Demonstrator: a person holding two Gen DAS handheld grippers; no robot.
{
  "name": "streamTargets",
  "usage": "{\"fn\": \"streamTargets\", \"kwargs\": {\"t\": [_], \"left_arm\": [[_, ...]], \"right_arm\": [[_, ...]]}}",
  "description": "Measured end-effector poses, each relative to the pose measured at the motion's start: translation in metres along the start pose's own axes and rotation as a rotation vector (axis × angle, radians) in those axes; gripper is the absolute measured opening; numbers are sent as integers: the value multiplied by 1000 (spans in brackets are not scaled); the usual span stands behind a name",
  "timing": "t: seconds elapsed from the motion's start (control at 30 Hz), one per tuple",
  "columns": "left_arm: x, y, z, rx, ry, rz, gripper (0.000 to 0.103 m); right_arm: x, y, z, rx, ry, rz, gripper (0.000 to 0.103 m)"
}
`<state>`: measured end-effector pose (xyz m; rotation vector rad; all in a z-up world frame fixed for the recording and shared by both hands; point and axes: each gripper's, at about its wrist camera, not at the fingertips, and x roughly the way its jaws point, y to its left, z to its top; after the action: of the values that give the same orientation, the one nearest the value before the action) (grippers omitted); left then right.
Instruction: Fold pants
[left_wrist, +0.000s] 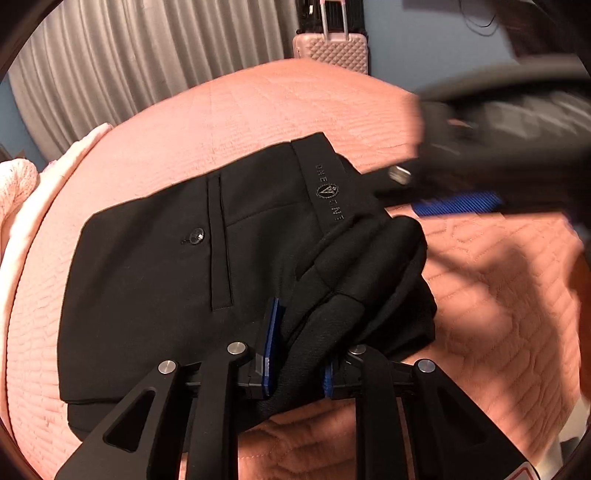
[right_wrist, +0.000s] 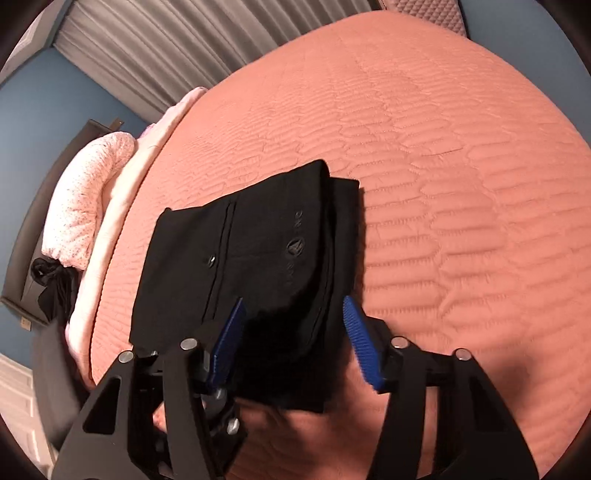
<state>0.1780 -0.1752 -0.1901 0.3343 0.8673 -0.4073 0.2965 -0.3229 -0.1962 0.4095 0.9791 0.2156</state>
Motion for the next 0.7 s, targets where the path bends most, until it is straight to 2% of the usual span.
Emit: {"fn": "streamTargets", "kwargs": {"t": [0.07, 0.1, 0.13, 0.2, 0.23, 0.3, 0.33, 0.4, 0.43, 0.47, 0.6, 0.7], "left_arm": [[-15, 5, -14, -12, -50, 1, 22], [-21, 9, -18, -29, -69, 5, 27], [-25, 11, -22, -48, -76, 6, 36], [-35, 17, -29, -65, -93, -10, 36], [-45, 19, -33, -50, -123, -21, 37], [-70, 30, -39, -38, -196, -33, 41], [-81, 38, -41, -54, -219, -41, 46], [-112, 83, -34, -169, -280, -68, 65], [-115, 99, -28, -201, -282, -69, 81], [-113, 128, -16, -241, -272, -61, 86], [-69, 186, 32, -168, -196, 91, 85], [-8, 217, 69, -192, -61, 68, 81]], "right_arm": [[-7, 11, 2, -65, -27, -24, 54], [-9, 16, 3, -90, -35, -35, 54], [-11, 22, 4, -118, -46, -50, 52], [-12, 29, 6, -155, -67, -85, 47], [-10, 30, 8, -163, -67, -101, 43], [-12, 36, 10, -192, -74, -153, 42], [-15, 40, 9, -207, -79, -158, 42], [-20, 48, 10, -217, -96, -142, 42], [-22, 53, 12, -216, -111, -130, 42], [-20, 60, 15, -210, -124, -111, 42], [15, 86, 24, -232, -89, -61, 42], [47, 97, 22, -235, -39, -20, 41]]}}
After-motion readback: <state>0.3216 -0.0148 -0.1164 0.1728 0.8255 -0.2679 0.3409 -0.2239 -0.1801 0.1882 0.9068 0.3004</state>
